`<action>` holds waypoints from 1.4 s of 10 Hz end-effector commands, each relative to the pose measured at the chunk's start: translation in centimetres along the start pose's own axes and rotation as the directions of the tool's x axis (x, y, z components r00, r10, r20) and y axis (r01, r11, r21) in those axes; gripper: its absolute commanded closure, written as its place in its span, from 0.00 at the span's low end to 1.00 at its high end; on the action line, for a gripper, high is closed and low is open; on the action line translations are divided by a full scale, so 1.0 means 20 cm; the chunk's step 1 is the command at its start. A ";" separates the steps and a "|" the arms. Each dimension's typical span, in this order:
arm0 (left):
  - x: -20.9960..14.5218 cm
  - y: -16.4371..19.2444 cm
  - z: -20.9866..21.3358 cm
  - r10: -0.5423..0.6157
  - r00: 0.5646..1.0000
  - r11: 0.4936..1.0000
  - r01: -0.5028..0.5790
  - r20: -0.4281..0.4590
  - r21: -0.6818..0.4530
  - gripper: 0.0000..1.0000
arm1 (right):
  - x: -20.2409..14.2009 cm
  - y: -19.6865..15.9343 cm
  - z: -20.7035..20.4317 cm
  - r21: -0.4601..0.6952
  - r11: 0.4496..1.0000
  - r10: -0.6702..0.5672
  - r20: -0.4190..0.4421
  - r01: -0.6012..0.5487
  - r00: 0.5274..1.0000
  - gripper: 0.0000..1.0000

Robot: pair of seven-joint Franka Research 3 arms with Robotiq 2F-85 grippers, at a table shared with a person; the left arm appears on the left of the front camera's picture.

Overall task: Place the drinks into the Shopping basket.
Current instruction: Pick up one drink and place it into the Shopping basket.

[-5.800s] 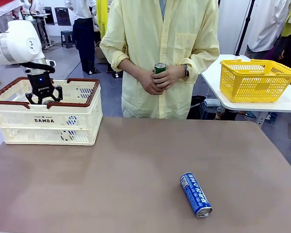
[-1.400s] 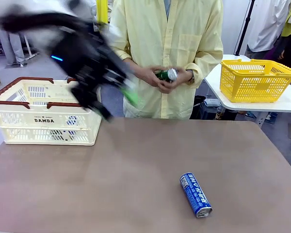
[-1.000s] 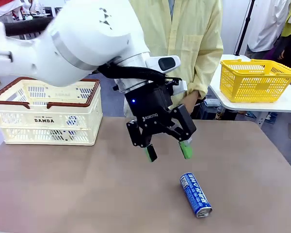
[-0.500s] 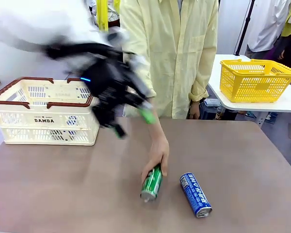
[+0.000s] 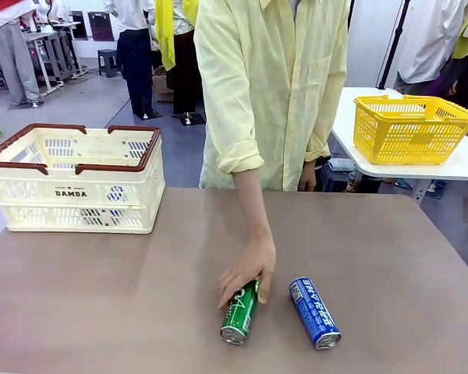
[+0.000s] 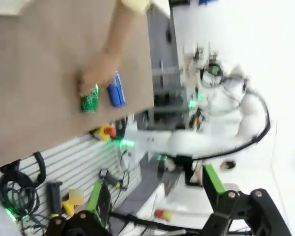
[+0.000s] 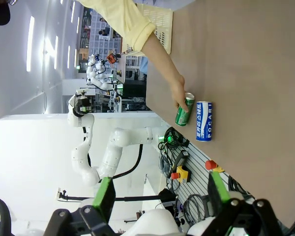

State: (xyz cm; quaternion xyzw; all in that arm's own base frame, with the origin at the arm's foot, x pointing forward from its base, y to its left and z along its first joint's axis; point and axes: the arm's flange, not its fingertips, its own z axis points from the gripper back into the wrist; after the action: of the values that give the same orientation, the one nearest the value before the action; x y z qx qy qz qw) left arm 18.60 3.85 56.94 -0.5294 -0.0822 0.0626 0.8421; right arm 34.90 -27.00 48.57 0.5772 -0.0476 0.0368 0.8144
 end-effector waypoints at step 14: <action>0.44 -0.38 -1.12 0.078 0.996 0.832 -0.093 0.051 0.546 0.00 | -0.01 0.01 0.00 -0.013 1.000 -0.010 -0.014 0.010 1.000 0.00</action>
State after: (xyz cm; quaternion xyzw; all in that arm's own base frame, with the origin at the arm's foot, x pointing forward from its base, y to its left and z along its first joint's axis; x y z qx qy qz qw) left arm 30.51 -23.15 53.07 -0.2464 -0.0554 0.0905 0.9633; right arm 34.89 -26.98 48.61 0.5770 -0.0477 0.0372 0.8145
